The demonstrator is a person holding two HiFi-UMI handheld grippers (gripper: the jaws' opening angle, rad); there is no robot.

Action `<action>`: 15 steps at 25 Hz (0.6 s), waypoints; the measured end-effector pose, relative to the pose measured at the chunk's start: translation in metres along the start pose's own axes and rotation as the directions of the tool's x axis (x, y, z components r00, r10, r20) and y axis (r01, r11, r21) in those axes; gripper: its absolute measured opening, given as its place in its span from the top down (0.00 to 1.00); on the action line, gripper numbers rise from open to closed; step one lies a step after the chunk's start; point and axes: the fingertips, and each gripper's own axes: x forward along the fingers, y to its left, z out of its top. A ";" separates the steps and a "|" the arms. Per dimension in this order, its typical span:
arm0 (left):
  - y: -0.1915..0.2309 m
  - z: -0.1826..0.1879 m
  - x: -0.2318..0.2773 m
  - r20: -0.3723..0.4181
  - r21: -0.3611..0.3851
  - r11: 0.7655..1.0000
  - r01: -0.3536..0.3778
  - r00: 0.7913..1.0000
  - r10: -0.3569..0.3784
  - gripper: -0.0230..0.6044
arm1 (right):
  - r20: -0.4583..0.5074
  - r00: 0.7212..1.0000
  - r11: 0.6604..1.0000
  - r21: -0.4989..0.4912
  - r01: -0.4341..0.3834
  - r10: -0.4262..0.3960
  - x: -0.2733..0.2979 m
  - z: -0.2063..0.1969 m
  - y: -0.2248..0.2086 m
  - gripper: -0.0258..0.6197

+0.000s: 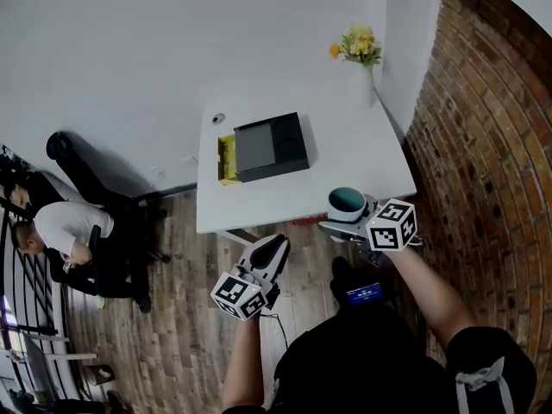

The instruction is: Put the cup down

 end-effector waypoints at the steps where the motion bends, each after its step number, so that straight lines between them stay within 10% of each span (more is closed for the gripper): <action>1: 0.011 0.005 0.008 -0.002 -0.001 1.000 -0.008 1.000 0.008 0.90 | -0.005 1.000 1.000 -0.002 -0.015 0.015 0.009 0.009 -0.009 0.35; 15: 0.119 0.056 0.110 0.001 -0.026 0.998 -0.049 0.999 0.049 0.90 | -0.072 0.992 0.995 0.026 -0.100 0.102 0.089 0.073 -0.115 0.35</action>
